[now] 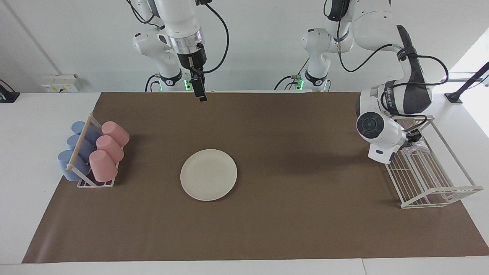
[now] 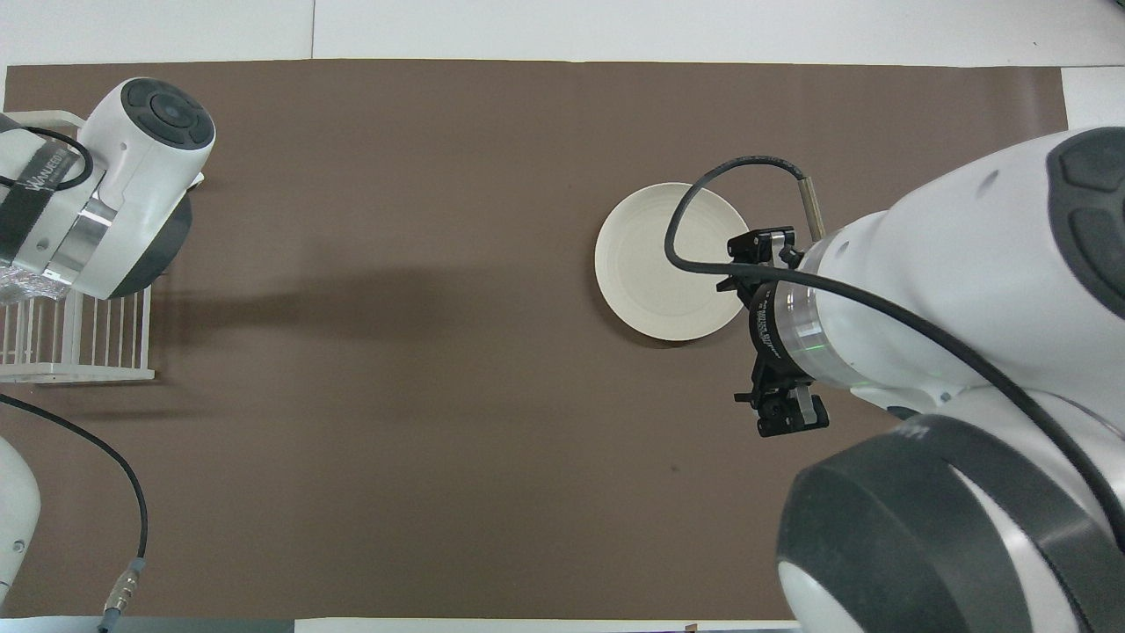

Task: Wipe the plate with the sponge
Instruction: 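Grasp the clear scrubber in the rack with the left gripper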

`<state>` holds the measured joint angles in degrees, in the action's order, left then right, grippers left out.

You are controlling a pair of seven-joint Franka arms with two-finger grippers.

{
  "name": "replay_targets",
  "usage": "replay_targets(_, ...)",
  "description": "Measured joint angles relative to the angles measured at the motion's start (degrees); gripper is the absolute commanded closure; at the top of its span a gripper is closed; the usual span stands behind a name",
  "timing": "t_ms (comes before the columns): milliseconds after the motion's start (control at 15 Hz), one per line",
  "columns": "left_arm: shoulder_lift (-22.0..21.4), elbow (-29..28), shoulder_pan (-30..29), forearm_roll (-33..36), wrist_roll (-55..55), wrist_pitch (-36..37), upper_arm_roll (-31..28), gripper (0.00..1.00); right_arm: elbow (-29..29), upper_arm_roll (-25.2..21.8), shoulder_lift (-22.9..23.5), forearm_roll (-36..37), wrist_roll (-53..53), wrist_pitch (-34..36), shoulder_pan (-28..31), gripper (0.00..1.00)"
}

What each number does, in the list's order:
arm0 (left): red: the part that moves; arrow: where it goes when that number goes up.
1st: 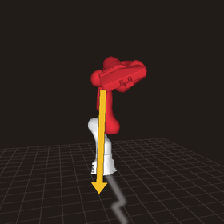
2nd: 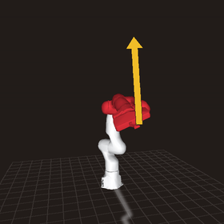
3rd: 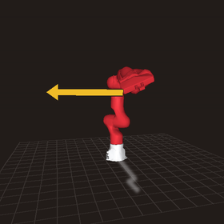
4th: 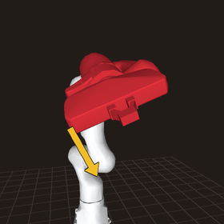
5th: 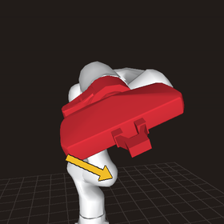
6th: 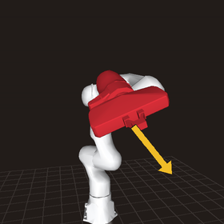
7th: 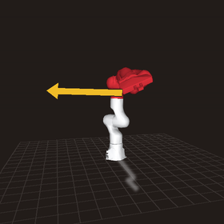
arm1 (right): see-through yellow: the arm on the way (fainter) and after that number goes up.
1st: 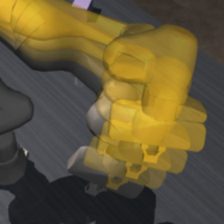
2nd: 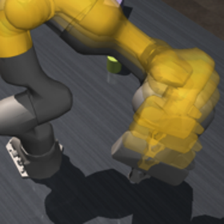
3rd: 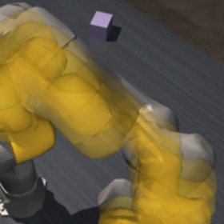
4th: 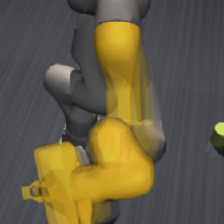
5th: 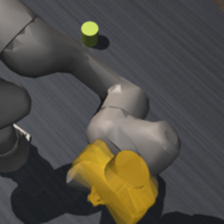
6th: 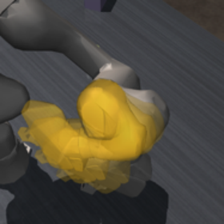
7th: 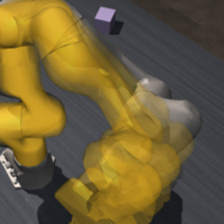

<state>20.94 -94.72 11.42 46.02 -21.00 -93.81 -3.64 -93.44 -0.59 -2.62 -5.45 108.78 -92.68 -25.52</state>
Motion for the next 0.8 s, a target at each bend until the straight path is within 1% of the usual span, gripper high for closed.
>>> replay_targets(465, -0.2, 0.2, 0.0, 0.0, -0.7, 0.0, 0.0, 1.00, -0.1, 0.0, -0.1, 0.0, 0.2, 0.0, -0.4, 0.00)
replay_targets(598, -0.6, 1.1, 0.0, -0.2, -0.8, 0.2, -0.1, 1.00, -0.1, 0.0, -0.1, 0.0, 0.2, 0.0, -0.4, 0.00)
replay_targets(665, -1.0, 2.2, 0.0, -1.3, -0.8, 0.8, 0.0, 1.00, -0.1, 0.0, -0.1, 0.0, 0.2, 0.0, -0.4, 0.00)
replay_targets(797, -1.9, 6.3, 0.0, -7.7, -0.9, 3.8, -0.1, 1.00, -0.1, 0.0, -0.1, 0.0, 0.2, 0.0, -0.4, 0.00)
